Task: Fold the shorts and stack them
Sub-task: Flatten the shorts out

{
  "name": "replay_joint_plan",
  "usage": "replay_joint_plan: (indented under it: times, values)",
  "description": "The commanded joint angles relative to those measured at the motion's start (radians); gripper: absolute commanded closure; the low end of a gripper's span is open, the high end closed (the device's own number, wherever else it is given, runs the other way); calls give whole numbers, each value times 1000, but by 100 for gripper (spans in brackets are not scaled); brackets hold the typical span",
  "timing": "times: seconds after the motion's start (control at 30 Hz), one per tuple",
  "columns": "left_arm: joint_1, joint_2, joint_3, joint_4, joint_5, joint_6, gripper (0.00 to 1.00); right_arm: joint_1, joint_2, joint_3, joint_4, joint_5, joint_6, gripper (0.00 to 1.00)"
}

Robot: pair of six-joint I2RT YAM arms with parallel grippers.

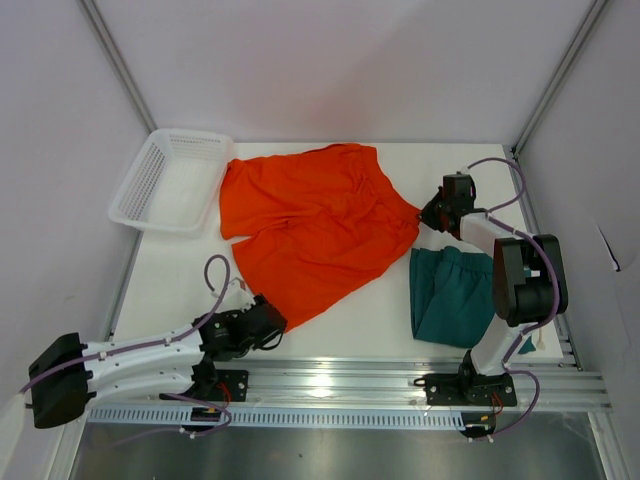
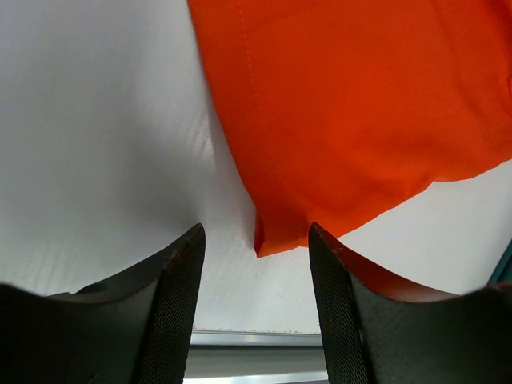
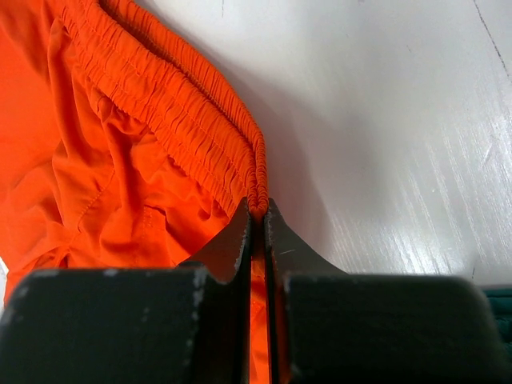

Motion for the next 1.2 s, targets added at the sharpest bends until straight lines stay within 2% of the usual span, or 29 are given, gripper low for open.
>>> replay_joint_plan:
  times: [0.0, 0.27, 0.47, 0.97, 1.17]
  values:
    - [-1, 7, -34, 96, -20, 19, 43, -10, -53, -11, 35, 3, 13, 100]
    - [6, 123, -25, 220, 19, 85, 52, -13, -52, -13, 35, -9, 18, 100]
    - [54, 177, -31, 252, 17, 126, 54, -16, -53, -11, 35, -16, 16, 100]
    - [75, 17, -137, 197, -64, 174, 51, -31, -35, -5, 77, -62, 15, 100]
    - [101, -13, -177, 304, -95, 256, 50, -31, -30, -3, 80, -72, 13, 100]
